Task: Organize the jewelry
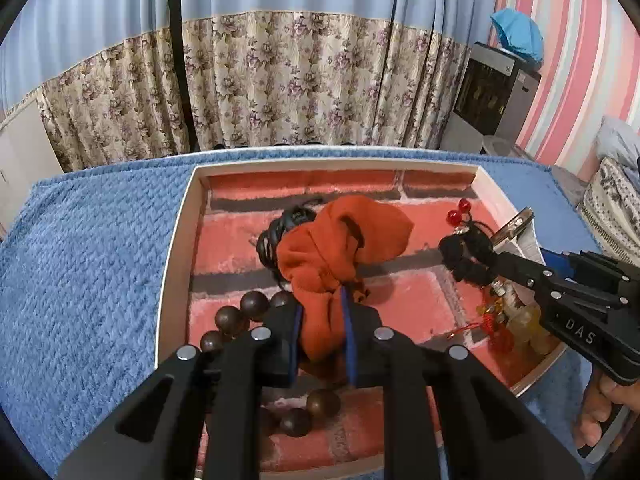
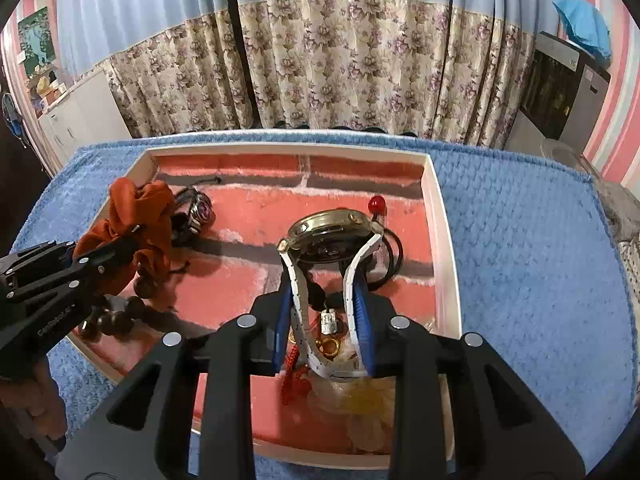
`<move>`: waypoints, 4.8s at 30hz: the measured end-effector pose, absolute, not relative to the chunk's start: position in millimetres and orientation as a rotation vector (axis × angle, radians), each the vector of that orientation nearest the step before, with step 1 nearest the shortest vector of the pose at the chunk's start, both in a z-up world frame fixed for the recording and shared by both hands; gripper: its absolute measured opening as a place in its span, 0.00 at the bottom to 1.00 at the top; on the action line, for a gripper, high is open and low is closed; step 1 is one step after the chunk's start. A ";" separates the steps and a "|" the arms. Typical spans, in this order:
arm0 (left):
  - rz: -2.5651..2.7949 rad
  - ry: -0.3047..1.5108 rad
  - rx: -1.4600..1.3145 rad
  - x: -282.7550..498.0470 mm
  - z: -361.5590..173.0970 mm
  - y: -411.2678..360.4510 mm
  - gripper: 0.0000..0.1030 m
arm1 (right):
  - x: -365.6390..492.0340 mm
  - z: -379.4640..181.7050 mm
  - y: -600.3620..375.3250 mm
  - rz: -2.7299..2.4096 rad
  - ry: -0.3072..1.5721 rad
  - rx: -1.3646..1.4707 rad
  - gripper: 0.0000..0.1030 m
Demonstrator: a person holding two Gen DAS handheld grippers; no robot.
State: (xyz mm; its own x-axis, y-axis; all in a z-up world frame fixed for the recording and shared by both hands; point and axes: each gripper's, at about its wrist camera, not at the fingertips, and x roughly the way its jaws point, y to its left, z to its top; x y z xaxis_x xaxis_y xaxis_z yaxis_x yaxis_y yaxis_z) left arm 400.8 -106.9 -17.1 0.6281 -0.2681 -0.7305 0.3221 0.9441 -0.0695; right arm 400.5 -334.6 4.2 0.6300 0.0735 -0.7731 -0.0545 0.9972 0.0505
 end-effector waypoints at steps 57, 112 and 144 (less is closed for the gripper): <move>-0.166 0.479 0.038 140.5 -6.9 9.3 0.96 | 124.4 2.4 -305.5 0.031 0.563 0.060 0.95; -0.128 0.344 0.034 117.6 -7.9 8.1 0.96 | 101.4 7.5 -306.6 -0.049 0.394 0.038 0.96; -0.129 0.344 0.034 117.6 -8.4 7.4 0.96 | 100.7 7.6 -306.1 -0.049 0.394 0.039 0.96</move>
